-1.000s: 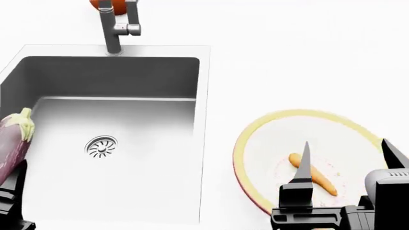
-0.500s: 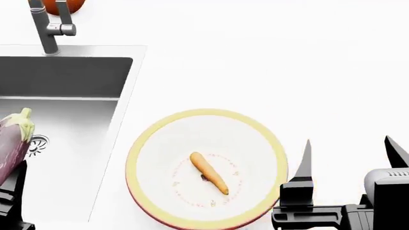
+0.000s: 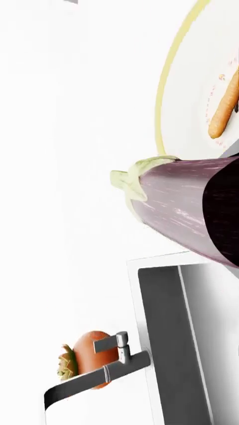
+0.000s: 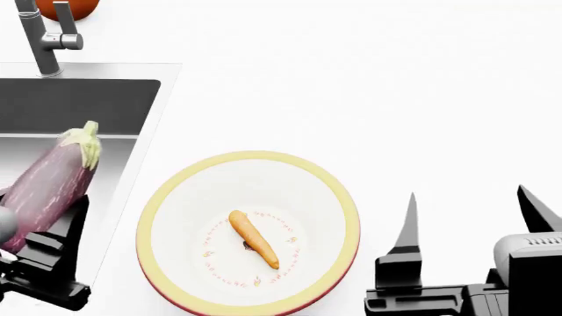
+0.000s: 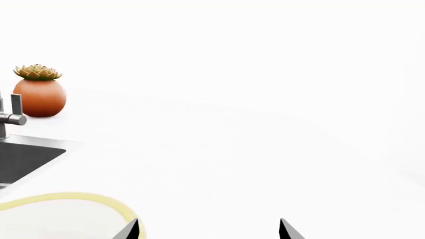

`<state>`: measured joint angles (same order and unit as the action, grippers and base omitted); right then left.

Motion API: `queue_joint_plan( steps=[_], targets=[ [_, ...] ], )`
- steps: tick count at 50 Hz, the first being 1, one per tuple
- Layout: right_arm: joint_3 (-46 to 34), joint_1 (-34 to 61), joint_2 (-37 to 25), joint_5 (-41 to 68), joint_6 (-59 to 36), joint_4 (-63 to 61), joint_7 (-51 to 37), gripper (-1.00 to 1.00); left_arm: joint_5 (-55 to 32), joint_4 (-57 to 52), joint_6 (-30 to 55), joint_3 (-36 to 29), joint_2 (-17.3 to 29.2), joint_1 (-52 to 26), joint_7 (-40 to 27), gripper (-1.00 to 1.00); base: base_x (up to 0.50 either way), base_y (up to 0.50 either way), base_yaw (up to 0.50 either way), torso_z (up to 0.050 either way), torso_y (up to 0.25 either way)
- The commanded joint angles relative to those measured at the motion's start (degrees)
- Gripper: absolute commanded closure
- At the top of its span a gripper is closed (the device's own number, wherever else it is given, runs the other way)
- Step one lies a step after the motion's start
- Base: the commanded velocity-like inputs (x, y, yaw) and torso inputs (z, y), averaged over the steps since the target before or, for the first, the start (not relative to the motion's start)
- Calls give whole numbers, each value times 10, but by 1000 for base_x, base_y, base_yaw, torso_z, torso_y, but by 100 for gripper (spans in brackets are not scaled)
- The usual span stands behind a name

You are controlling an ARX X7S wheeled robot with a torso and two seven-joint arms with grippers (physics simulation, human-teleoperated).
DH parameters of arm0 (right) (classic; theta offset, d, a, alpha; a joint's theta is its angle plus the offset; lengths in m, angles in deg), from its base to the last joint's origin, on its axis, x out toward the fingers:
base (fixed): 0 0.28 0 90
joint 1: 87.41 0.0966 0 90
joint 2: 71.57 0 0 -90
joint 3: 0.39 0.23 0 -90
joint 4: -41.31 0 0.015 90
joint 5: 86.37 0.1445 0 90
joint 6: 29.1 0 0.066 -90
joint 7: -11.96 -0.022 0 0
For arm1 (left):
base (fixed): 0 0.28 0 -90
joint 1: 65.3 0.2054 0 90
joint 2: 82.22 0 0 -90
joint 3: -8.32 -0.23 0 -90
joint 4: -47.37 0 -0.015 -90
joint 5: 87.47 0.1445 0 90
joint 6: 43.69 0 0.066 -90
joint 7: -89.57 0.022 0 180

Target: There is a mixed pile of frozen fruits and vegetables on the counter. Locate all the frozen vegetables and place the items in a bowl on the counter. Take all the frozen fruits and defrost them in a running sink.

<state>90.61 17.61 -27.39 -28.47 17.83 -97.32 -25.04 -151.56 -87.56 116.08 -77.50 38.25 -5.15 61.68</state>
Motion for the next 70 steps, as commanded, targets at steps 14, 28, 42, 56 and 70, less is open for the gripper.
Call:
queue_joint_plan(
  steps=[14,28,42,56,70],
  targets=[
    [21,-7,-8,38,16,-14,10,-100,-25,111,35,-180,-130,-154,12,100,0,0,0,0,1],
    [24,-11,-11,35,19,-10,10,-100,71,184,-22,-289,-169,-155,58,100,0,0,0,0,0],
    [19,-11,-10,33,22,-7,12,-100,117,267,-61,-323,-181,-172,87,100,0,0,0,0,0],
    [8,-16,1,30,30,4,26,-100,114,270,-62,-314,-178,-169,70,-100,0,0,0,0,1],
    [-6,-11,7,19,31,13,31,-100,44,185,-29,-217,-135,-168,4,-100,0,0,0,0,0]
  ],
)
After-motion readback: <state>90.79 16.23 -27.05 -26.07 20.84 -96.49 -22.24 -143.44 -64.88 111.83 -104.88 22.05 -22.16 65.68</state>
